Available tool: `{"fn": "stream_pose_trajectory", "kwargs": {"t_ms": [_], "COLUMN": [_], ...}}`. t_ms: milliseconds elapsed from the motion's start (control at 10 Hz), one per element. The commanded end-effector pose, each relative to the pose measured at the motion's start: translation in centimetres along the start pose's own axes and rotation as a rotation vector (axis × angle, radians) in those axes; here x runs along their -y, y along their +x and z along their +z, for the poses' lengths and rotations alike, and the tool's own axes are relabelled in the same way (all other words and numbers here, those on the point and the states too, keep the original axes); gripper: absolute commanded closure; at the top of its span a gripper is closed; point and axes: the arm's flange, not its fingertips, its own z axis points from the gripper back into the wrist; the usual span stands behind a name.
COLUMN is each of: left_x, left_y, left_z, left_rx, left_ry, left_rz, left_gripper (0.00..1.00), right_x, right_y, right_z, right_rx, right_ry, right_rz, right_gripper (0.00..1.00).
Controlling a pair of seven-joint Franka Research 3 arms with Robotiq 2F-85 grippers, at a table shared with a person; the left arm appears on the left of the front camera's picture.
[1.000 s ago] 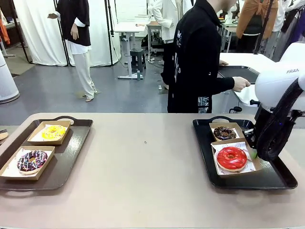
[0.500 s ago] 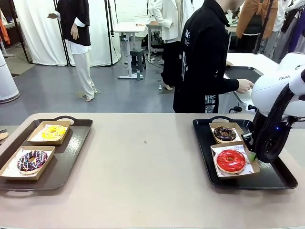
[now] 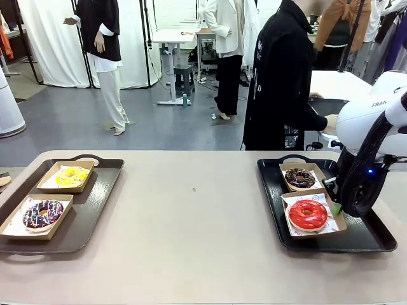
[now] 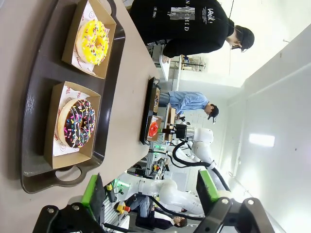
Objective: Individually package the donuts and arrange them on the tray.
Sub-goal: Place the picked Paper togo box on the Handle tray.
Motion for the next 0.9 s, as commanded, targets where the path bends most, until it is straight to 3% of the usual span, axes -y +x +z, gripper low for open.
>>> {"fn": "stream_pose_trajectory", "kwargs": {"t_ms": [0,700,800], "left_x": [0.2,0.2,0.2], "left_y": [-0.1,-0.1,-0.1], "left_z": [0.2,0.2,0.2], "left_rx": [0.004,0.004,0.004], "left_ry": [-0.002,-0.002,-0.002], "left_rz": [-0.004,-0.004,-0.004], "left_gripper": [0.0,0.0,0.0], "right_x": [0.0,0.5,0.5], "right_y": [0.0,1.4,1.3], "right_z": [0.0,-2.1,-2.0], "right_rx": [0.002,-0.035,-0.033], "right_ry": [-0.002,-0.03,-0.023], "right_rz": [0.0,0.034,0.045], "right_gripper": [0.99,0.99,0.73]}}
